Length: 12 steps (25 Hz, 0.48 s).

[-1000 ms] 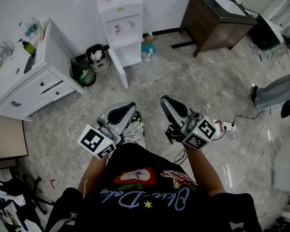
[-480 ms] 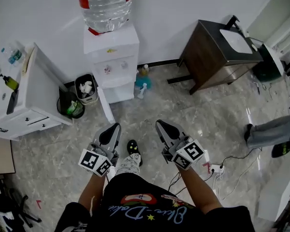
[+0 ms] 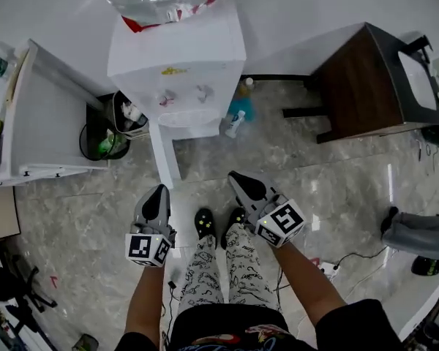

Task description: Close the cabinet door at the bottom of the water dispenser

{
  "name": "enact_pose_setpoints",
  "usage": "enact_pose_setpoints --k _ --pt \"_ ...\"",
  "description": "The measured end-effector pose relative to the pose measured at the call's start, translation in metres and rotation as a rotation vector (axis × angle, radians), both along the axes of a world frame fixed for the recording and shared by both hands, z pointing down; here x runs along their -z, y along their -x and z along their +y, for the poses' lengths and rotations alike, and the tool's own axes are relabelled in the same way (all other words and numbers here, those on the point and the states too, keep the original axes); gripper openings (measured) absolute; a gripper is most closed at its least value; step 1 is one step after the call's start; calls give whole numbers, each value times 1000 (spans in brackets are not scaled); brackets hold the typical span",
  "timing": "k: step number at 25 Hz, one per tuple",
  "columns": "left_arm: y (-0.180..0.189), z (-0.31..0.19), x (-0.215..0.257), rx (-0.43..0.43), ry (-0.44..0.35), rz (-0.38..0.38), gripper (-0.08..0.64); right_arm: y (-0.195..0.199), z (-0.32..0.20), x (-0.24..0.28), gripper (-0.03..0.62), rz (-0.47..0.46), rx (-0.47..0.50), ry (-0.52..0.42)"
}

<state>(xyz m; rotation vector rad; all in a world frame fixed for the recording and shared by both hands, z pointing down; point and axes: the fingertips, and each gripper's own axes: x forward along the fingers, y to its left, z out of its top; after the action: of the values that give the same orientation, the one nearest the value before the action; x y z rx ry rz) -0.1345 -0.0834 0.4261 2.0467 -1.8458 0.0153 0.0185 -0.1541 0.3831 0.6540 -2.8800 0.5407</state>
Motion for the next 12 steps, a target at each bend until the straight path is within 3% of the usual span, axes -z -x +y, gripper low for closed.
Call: enact_pose_setpoints --k 5,8,12 --pt "46 6 -105 156 137 -45 -2 27 -23 -78 17 -13 51 83" --pt "65 11 -169 172 235 -85 -2 37 -35 -126 17 29 49 120" --pt "84 23 -233 196 348 -84 -2 49 -39 -167 15 60 67 145"
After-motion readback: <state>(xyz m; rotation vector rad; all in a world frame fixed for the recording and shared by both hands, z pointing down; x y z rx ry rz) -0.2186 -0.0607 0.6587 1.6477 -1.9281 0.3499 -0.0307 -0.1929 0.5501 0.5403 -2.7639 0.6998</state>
